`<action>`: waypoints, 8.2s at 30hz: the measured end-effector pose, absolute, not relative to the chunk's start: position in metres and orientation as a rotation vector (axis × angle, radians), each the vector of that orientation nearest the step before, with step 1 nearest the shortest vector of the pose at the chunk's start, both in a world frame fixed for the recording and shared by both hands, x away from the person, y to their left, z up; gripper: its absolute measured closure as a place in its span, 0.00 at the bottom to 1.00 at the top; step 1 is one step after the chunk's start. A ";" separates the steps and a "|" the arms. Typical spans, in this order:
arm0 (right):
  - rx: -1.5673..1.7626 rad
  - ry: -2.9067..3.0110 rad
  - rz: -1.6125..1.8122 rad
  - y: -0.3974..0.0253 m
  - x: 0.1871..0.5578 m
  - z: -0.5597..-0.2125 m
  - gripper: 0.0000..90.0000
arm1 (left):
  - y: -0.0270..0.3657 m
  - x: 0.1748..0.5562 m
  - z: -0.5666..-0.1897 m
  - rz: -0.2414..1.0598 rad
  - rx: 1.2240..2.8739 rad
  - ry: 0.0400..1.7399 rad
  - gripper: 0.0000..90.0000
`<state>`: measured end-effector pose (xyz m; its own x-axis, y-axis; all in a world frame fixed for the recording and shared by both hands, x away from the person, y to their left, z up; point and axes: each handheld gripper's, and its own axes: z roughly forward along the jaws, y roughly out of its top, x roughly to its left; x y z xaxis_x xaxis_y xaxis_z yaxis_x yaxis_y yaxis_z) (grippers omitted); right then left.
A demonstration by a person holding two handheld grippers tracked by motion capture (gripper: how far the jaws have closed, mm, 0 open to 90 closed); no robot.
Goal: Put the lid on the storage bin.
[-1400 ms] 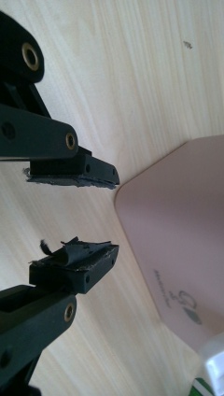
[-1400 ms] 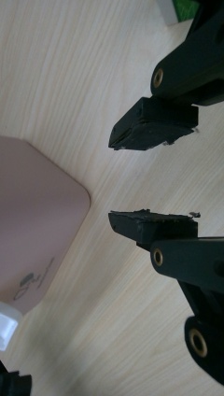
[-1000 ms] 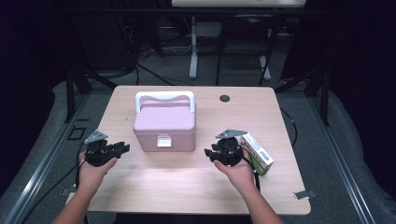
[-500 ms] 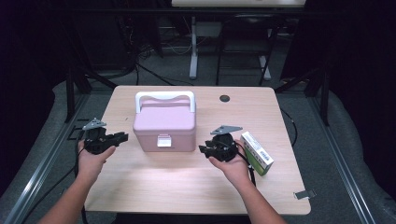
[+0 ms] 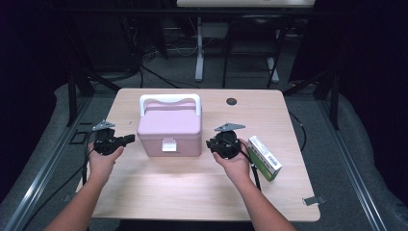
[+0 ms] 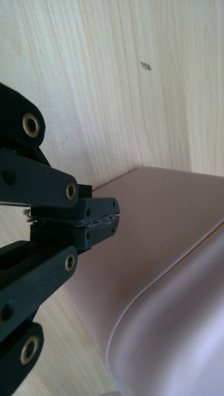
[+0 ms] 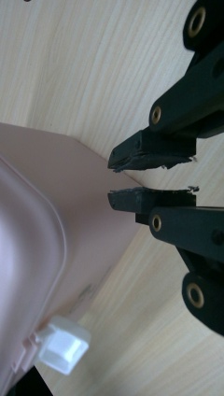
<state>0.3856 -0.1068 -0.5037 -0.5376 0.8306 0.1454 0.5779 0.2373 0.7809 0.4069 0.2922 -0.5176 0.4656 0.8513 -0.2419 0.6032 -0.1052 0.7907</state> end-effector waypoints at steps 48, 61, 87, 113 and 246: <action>1.320 2.160 1.156 -0.086 0.410 -0.517 1.00 | 0.273 0.401 -0.527 0.345 1.808 1.192 1.00; 1.304 2.173 1.144 -0.091 0.395 -0.516 1.00 | 0.268 0.390 -0.525 0.358 1.839 1.173 1.00; 1.274 2.176 1.149 -0.107 0.348 -0.518 1.00 | 0.256 0.355 -0.526 0.321 1.849 1.136 1.00; 1.280 2.165 1.141 -0.125 0.308 -0.517 1.00 | 0.241 0.320 -0.524 0.310 1.896 1.072 1.00; 1.191 2.322 1.328 -0.138 0.336 -0.437 0.82 | 0.218 0.342 -0.443 0.274 1.893 0.986 0.82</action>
